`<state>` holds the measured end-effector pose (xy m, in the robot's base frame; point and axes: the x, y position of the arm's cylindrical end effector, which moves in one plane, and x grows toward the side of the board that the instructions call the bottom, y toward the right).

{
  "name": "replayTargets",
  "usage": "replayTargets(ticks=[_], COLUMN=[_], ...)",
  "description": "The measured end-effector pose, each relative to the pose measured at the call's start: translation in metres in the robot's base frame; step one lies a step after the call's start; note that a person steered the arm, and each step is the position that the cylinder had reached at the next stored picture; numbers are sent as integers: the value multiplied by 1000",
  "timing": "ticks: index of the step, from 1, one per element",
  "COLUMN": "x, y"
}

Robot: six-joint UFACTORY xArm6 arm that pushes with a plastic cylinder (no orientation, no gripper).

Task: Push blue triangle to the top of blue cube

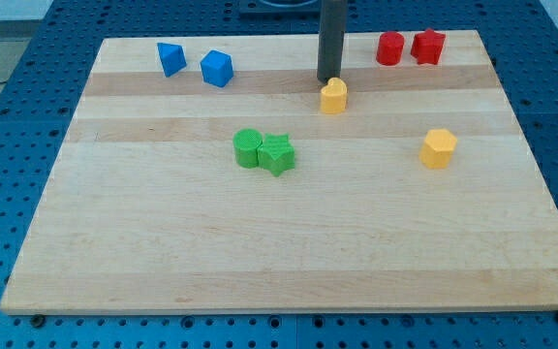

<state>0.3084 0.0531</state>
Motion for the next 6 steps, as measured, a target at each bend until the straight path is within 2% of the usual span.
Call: replayTargets(ticks=[2, 4, 6], x=[75, 124, 116], y=[1, 90, 23])
